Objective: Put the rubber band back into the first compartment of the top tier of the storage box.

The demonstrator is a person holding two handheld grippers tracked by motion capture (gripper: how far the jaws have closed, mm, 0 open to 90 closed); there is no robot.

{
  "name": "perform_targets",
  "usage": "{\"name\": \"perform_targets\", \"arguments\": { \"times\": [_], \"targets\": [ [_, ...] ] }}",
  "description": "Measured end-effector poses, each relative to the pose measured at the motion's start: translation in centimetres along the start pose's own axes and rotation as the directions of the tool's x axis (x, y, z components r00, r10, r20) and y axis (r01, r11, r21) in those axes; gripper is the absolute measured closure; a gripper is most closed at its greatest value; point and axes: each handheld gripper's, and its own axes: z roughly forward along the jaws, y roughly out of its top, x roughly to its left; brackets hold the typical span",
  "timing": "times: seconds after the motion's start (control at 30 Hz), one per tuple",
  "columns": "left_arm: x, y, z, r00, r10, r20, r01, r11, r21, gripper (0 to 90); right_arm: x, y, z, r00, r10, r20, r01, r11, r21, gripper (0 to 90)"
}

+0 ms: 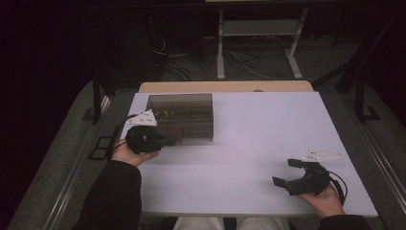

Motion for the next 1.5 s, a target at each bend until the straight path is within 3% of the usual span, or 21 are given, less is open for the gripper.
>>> {"name": "perform_targets", "arguments": {
  "times": [0.6, 1.2, 1.5],
  "targets": [
    [2.0, 0.0, -1.7, 0.9977, -0.027, -0.062, 0.027, 0.9996, -0.002, 84.0, -0.1, 0.0, 0.0, 1.0, 0.008, 0.001, -0.008, 1.0, 0.0, 0.0],
    [3.7, 0.5, -2.6, 0.994, -0.033, -0.104, 0.038, 0.998, 0.05, 84.0, -0.1, -0.1, 0.0, 1.0, 0.004, 0.0, -0.004, 1.0, 0.002, 0.0],
    [5.0, 0.1, -2.8, 0.9901, -0.065, -0.125, 0.07, 0.9969, 0.037, 84.1, -0.1, -0.1, 0.0, 1.0, 0.006, 0.0, -0.006, 1.0, 0.003, 0.0]
  ]
}}
